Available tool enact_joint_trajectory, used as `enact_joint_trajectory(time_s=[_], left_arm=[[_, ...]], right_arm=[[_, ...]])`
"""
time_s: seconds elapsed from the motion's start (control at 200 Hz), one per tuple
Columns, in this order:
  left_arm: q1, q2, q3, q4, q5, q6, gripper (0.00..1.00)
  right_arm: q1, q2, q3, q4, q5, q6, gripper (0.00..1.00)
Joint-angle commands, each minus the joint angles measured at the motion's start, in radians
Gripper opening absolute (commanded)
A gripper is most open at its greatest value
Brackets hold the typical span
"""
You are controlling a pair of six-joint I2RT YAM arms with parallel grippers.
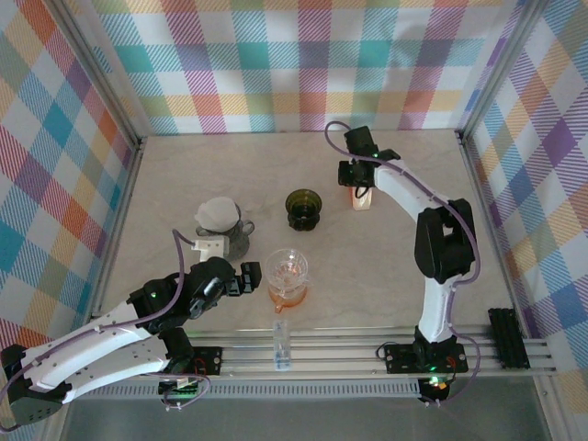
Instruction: Place the coffee filter in the dripper
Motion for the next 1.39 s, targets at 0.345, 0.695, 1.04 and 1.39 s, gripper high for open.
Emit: enact_joint_trajectory(time_s=[0.345,0.695,1.04,1.39], left_arm=[[-0.008,0.013,-0.010,0.023,-0.040,0.018,1.00],[-0.008,0.014,-0.006,0.018,-0.040,0.017,1.00],[-0.008,0.019,0.000,0.023,-0.039,0.017,1.00],[-0.008,0.026,-0.003,0.033,-0.032,0.015,1.00]], right_arm=[[-0.005,0.077,0.080,-0.032,0.066,-0.058,0.33],[-0.005,0.099,0.099,-0.034,0.080,-0.068,0.28],[-0.005,0.121,0.107,-0.033,0.105,-0.073,0.23],[-0.002,0.106,0.098,-0.020,0.119,-0.080,0.20]])
